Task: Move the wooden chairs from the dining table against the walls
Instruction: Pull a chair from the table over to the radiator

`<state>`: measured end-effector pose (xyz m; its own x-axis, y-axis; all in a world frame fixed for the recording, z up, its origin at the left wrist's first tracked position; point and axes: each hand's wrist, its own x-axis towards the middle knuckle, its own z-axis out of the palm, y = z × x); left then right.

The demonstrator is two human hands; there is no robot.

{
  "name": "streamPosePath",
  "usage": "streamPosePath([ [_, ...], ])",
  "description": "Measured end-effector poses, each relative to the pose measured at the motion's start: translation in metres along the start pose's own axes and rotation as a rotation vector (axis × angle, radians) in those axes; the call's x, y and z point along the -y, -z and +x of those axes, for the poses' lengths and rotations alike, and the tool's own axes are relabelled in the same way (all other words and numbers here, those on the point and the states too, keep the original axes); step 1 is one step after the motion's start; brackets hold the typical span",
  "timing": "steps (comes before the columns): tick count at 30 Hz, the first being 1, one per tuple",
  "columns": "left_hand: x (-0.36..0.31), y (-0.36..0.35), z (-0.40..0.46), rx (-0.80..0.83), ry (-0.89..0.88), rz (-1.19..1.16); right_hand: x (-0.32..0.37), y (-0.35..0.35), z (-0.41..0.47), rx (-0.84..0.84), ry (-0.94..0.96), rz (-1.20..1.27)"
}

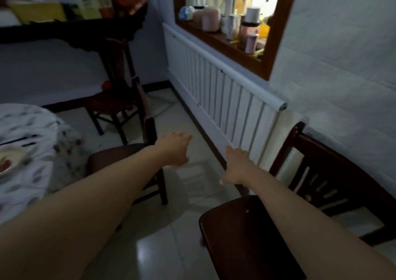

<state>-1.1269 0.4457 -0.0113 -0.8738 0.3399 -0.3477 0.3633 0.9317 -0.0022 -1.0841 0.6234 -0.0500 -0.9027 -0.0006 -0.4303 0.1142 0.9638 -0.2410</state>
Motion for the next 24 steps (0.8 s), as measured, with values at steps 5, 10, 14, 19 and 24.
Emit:
streamPosePath([
  [5, 0.076, -0.011, -0.037, -0.018, 0.146, -0.073, 0.077, -0.012, 0.020, 0.026, 0.130, -0.068],
  [10, 0.147, -0.021, -0.058, -0.052, 0.228, -0.156, 0.154, -0.022, 0.039, 0.080, 0.199, -0.091],
  [14, 0.204, -0.022, -0.066, -0.059, 0.232, -0.188, 0.213, -0.025, 0.056, 0.051, 0.238, -0.143],
  [19, 0.269, -0.018, -0.060, -0.052, 0.235, -0.171, 0.271, -0.019, 0.076, -0.006, 0.222, -0.105],
  [24, 0.304, -0.014, -0.037, -0.058, 0.180, -0.181, 0.307, -0.015, 0.096, -0.090, 0.176, -0.156],
])
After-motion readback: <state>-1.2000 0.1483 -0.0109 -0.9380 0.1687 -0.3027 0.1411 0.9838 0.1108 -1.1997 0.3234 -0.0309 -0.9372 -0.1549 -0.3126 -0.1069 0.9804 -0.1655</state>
